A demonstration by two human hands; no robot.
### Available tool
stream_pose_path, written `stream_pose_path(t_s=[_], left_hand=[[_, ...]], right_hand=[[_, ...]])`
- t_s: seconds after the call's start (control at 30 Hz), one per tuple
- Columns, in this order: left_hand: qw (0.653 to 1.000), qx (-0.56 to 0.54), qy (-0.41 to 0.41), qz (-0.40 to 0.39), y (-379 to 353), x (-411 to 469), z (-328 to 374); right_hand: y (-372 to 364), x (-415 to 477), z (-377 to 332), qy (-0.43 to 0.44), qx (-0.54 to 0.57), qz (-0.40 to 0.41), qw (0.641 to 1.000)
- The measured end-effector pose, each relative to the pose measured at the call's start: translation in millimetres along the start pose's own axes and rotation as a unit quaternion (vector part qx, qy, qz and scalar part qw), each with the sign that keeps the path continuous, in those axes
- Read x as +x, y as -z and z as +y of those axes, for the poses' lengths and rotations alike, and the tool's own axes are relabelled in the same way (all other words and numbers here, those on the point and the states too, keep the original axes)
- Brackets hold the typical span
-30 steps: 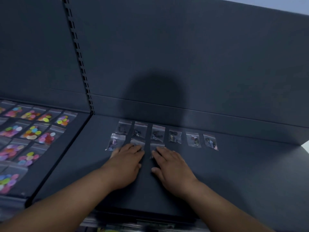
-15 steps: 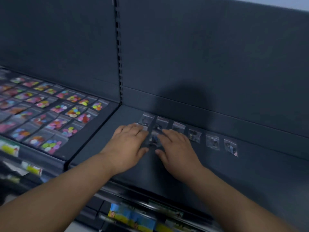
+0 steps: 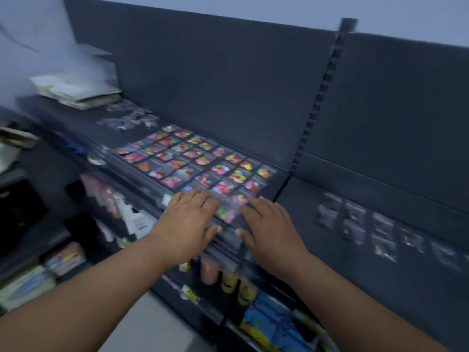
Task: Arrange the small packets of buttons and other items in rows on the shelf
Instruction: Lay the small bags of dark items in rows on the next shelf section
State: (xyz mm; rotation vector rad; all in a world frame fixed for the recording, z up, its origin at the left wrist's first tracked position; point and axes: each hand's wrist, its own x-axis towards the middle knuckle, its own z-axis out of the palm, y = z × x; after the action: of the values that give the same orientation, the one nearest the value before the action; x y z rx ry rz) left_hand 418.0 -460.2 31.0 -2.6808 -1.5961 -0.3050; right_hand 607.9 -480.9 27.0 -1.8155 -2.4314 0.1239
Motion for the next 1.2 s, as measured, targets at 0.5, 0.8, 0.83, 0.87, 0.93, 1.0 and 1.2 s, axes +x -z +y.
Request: stream_pose_path(t_s=[0.5, 0.8, 0.83, 0.87, 0.93, 1.0, 1.2], left_hand=[[0.990, 0.035, 0.138, 0.018, 66.4, -113.5, -235.8], [0.984, 0.022, 0.179, 0.014, 61.9, -67.9, -320.5], [0.983, 0.021, 0.184, 0.013, 61.6, -57.6, -332.1], [0.982, 0.020, 0.190, 0.012, 61.3, -46.7, -343.9], [0.980, 0.022, 0.198, 0.009, 61.1, -22.0, -368.7], [0.978, 0.020, 0.207, 0.005, 61.8, 4.3, -391.6], [0.966, -0.024, 0.258, 0.005, 54.4, 74.9, -447.7]], right_hand=[[-16.3, 135.1, -226.1, 0.086, 0.024, -0.001, 0.996], [-30.4, 250.8, -253.1, 0.118, 0.026, 0.016, 0.993], [-32.4, 266.9, -253.3, 0.119, 0.027, 0.016, 0.992], [-34.5, 283.5, -252.6, 0.119, 0.027, 0.016, 0.992], [-37.6, 318.2, -248.8, 0.114, 0.031, 0.016, 0.993], [-36.8, 352.3, -243.9, 0.094, 0.054, 0.007, 0.994], [-35.3, 445.2, -233.0, -0.018, 0.174, -0.019, 0.984]])
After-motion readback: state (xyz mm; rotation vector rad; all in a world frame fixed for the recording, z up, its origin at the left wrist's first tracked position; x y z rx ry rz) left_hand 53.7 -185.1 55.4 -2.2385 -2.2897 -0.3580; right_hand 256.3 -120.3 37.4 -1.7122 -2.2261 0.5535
